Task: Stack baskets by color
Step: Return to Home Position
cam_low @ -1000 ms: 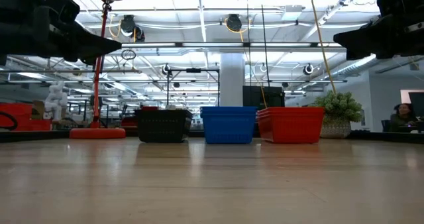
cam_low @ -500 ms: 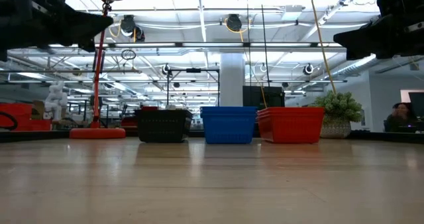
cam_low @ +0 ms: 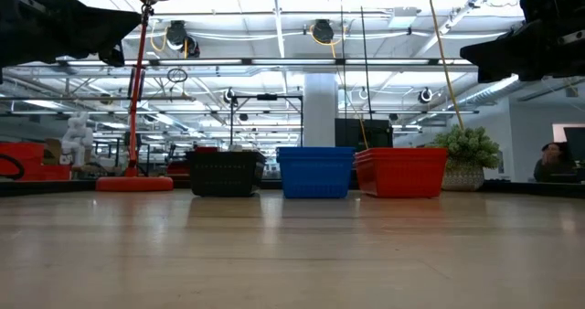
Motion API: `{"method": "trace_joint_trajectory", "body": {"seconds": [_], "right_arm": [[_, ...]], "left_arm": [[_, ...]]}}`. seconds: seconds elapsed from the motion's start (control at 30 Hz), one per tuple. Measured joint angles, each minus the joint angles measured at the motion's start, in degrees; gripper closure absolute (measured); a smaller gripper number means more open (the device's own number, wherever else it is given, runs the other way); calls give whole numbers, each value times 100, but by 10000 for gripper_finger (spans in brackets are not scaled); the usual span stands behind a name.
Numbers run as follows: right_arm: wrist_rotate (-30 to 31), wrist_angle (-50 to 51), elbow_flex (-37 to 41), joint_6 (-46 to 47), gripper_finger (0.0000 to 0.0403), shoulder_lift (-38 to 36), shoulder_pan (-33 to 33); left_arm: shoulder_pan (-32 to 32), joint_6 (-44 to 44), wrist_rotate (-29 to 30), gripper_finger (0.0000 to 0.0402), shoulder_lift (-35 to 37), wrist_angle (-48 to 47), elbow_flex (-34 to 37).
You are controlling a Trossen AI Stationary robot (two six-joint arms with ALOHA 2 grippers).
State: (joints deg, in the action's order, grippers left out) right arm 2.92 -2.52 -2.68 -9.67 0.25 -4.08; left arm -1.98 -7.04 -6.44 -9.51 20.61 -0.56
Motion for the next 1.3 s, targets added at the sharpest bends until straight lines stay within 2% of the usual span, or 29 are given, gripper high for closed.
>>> {"method": "trace_joint_trajectory", "body": {"seconds": [0.37, 0.9, 1.03, 1.3], "right_arm": [[0, -1, 0, 0, 403, -1, 0], [-2, 4, 0, -1, 403, 0, 0], [-2, 9, 0, -1, 403, 0, 0], [-3, 13, 0, -1, 403, 0, 0]], "left_arm": [[1, -108, -11, 399, 944, -1181, 0], [-196, -174, 44, 399, 936, -1890, -2], [-259, -287, 258, 396, 852, -1950, -2], [-256, -298, 282, 386, 727, -1953, -2]]}}
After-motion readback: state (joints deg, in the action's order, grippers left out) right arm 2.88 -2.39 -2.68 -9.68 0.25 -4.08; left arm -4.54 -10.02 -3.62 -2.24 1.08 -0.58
